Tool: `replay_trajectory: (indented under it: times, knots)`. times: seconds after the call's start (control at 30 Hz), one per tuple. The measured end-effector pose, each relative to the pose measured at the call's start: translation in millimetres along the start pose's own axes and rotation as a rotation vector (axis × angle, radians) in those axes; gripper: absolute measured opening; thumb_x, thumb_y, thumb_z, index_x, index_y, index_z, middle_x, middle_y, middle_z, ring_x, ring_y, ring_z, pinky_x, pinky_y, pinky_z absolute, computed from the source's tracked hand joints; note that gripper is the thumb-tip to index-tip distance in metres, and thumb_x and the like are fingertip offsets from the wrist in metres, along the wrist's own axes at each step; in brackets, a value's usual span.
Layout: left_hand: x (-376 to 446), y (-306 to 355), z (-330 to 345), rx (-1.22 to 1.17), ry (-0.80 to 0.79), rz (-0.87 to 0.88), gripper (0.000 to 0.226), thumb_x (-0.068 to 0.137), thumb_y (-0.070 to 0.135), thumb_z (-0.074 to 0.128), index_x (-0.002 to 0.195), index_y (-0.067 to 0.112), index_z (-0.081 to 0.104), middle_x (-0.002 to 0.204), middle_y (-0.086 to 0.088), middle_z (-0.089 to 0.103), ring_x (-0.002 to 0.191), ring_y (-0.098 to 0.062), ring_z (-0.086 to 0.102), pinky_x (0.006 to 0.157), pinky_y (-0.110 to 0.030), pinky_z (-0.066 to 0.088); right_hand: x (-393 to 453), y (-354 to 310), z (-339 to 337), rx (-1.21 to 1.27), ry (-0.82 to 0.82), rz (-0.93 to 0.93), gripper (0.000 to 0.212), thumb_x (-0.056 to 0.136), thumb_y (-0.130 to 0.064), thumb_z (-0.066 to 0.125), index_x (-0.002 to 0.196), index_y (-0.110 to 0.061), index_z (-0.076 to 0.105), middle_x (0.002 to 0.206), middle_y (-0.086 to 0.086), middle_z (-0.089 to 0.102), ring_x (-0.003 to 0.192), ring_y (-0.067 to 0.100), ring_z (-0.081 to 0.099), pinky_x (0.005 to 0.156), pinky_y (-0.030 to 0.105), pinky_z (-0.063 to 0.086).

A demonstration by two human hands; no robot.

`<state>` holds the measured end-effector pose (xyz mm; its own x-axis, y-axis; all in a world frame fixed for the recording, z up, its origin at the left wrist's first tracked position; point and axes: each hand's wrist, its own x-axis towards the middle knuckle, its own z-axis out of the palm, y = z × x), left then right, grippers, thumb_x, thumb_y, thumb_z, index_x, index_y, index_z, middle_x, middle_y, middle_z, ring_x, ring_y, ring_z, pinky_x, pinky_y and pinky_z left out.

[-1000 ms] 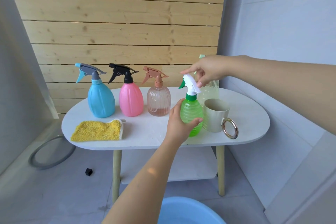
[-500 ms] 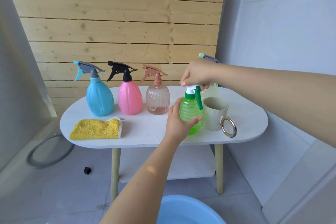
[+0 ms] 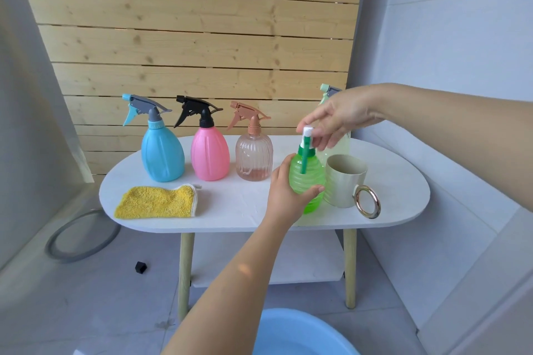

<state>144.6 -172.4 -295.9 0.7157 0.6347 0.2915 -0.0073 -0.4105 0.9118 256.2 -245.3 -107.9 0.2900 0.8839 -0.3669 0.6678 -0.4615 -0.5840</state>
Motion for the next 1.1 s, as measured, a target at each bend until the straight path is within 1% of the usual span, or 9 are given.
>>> replay_trajectory:
  times: [0.13, 0.3, 0.4, 0.47, 0.53, 0.6, 0.7, 0.93, 1.1]
  knots:
    - [-1.7, 0.8, 0.0, -0.001, -0.004, 0.004, 0.085, 0.075, 0.029, 0.079, 0.145, 0.026, 0.030, 0.139, 0.003, 0.036, 0.123, -0.003, 0.035, 0.098, -0.015, 0.025, 16.1, -22.1, 12.8, -0.526, 0.409, 0.000, 0.035, 0.078, -0.053, 0.067, 0.084, -0.019, 0.073, 0.073, 0.000, 0.064, 0.071, 0.017, 0.053, 0.060, 0.025, 0.039]
    - [-1.9, -0.3, -0.2, -0.015, -0.007, 0.011, 0.083, 0.075, 0.028, 0.080, 0.143, 0.028, 0.032, 0.138, 0.003, 0.038, 0.114, 0.002, 0.034, 0.097, -0.014, 0.026, 33.6, -26.5, 26.2, -0.521, 0.642, 0.175, 0.048, 0.086, -0.039, 0.060, 0.048, -0.010, 0.051, 0.024, -0.004, 0.042, 0.033, 0.014, 0.048, 0.042, 0.019, 0.033]
    - [-0.8, 0.8, -0.9, -0.020, -0.017, 0.009, 0.083, 0.075, 0.028, 0.079, 0.143, 0.028, 0.032, 0.139, 0.003, 0.037, 0.116, 0.001, 0.034, 0.096, -0.015, 0.026, 30.8, -18.8, 22.0, -0.297, 0.597, 0.140, 0.043, 0.087, -0.039, 0.063, 0.059, -0.007, 0.055, 0.032, -0.001, 0.051, 0.026, 0.010, 0.048, 0.047, 0.017, 0.039]
    - [-0.6, 0.6, -1.3, -0.025, -0.015, 0.006, 0.083, 0.075, 0.028, 0.079, 0.143, 0.028, 0.031, 0.139, 0.003, 0.036, 0.117, 0.000, 0.035, 0.096, -0.015, 0.026, 26.7, -13.6, 20.5, -0.303, 0.562, 0.060, 0.030, 0.089, -0.035, 0.062, 0.096, -0.006, 0.065, 0.052, 0.005, 0.063, 0.034, 0.011, 0.055, 0.057, 0.019, 0.045]
    - [-1.5, 1.0, -1.1, -0.027, -0.014, 0.006, 0.084, 0.075, 0.028, 0.080, 0.143, 0.028, 0.031, 0.139, 0.003, 0.036, 0.114, 0.001, 0.034, 0.096, -0.015, 0.026, 18.9, -9.1, 16.3, -0.340, 0.506, -0.047, 0.039, 0.092, -0.020, 0.057, 0.130, -0.026, 0.048, 0.070, 0.005, 0.070, 0.047, 0.011, 0.063, 0.067, 0.022, 0.049]
    - [-1.5, 0.7, -0.9, -0.030, -0.013, 0.006, 0.083, 0.075, 0.028, 0.080, 0.143, 0.028, 0.032, 0.139, 0.002, 0.036, 0.116, 0.000, 0.035, 0.097, -0.016, 0.027, 8.7, -8.2, 10.7, -0.507, 0.380, -0.111, 0.055, 0.092, -0.006, 0.050, 0.134, -0.042, 0.043, 0.085, -0.001, 0.071, 0.072, 0.010, 0.067, 0.073, 0.023, 0.049]
    - [-1.4, 0.3, -0.9, -0.031, -0.010, 0.006, 0.083, 0.075, 0.029, 0.080, 0.143, 0.029, 0.032, 0.139, 0.002, 0.037, 0.126, -0.008, 0.036, 0.098, -0.018, 0.027, 7.2, -6.2, 2.9, -0.751, 0.294, -0.112, 0.055, 0.091, -0.006, 0.056, 0.135, -0.038, 0.047, 0.110, -0.009, 0.067, 0.101, 0.014, 0.059, 0.083, 0.025, 0.041]
    - [0.3, -2.2, -0.6, -0.018, 0.004, 0.009, 0.083, 0.074, 0.029, 0.080, 0.143, 0.028, 0.033, 0.137, 0.002, 0.038, 0.127, -0.011, 0.037, 0.100, -0.019, 0.028, 14.1, -10.2, -3.1, -0.977, 0.419, -0.158, 0.027, 0.081, -0.043, 0.068, 0.105, -0.030, 0.070, 0.105, -0.004, 0.048, 0.108, 0.019, 0.040, 0.088, 0.035, 0.042]
    - [-0.6, -2.6, 1.4, -0.015, 0.021, 0.019, 0.084, 0.074, 0.028, 0.080, 0.143, 0.027, 0.032, 0.138, 0.003, 0.037, 0.126, -0.006, 0.035, 0.098, -0.015, 0.026, 19.9, -16.4, 17.9, -0.790, 0.432, 0.099, 0.041, 0.092, -0.044, 0.051, 0.069, -0.011, 0.060, 0.063, 0.008, 0.066, 0.052, 0.017, 0.057, 0.051, 0.022, 0.039]
